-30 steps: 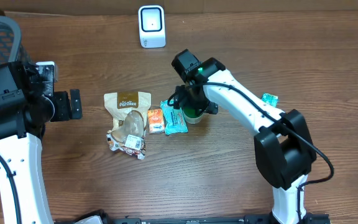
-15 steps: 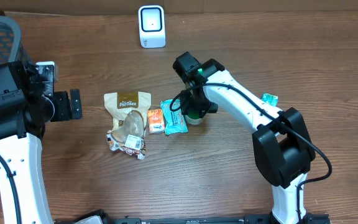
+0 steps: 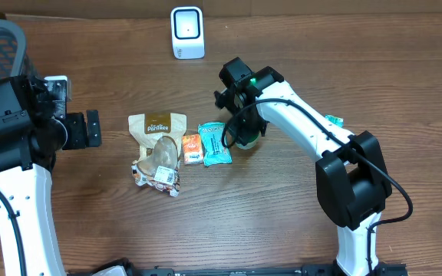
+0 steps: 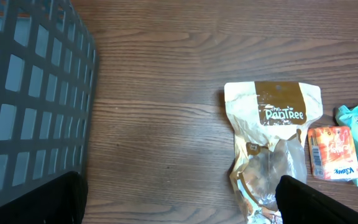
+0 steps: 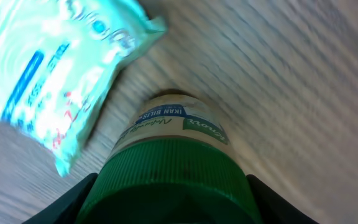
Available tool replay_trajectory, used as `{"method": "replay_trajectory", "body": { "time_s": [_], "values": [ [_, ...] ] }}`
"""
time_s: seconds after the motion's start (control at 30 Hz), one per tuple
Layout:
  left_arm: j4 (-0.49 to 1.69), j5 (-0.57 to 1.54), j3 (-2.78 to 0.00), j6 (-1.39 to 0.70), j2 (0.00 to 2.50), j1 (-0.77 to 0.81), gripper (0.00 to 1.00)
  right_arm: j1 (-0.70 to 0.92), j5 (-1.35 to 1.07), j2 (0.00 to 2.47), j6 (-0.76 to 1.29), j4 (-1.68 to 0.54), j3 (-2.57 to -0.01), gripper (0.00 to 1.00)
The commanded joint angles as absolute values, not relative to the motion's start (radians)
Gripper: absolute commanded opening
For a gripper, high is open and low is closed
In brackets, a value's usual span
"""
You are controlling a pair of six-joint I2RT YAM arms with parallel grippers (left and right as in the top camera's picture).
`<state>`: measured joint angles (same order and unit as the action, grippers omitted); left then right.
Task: Scan the item barcode
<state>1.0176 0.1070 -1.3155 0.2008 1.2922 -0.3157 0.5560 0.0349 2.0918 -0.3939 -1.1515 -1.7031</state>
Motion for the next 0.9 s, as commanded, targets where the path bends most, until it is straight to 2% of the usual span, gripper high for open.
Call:
{"method": "replay_trajectory", "body": {
  "time_s": [0.0,0.23,0.43,0.57,0.6,0.63,0.67,0.87],
  "values": [
    [1.017,0.104,-1.327,0.186,1.29,-0.315,0.99,0.554,0.044,2.087,-0.715,-1.149,-1.737,0.63],
    [1.017,0.104,-1.327,0.186,1.29,-0.315,0.99,0.554,0.044,2.087,-1.028,-1.147,-1.737,0.64],
    [1.017,0.104,-1.327,0.186,1.29,-0.315,1.0,0.554,0.044,2.085,-1.067,-1.146,-1.737,0.64],
    [1.017,0.104,-1.327,0.186,1.29,-0.315,0.99,0.554,0.044,2.074,-0.976,-1.145,-1.737,0.73],
    [1.017,0.104,-1.327,0.186,1.29,-0.315,0.99,0.554,0.044,2.069,-0.944,-1.145,-1.738,0.8],
    [1.017,0.104,-1.327,0.186,1.29,-0.315,1.0,0.554,0.044,2.068,-0.9,-1.146,-1.742,0.94],
    [1.017,0.104,-1.327,0.186,1.29,-0.315,0.99,0.554,0.044,2.067,-0.85,-1.146,-1.748,1.0],
    [1.017,0.104,-1.327,0.186,1.29,-0.315,0.99,0.544,0.044,2.066,-0.356,-1.15,-1.812,1.0]
  ]
}}
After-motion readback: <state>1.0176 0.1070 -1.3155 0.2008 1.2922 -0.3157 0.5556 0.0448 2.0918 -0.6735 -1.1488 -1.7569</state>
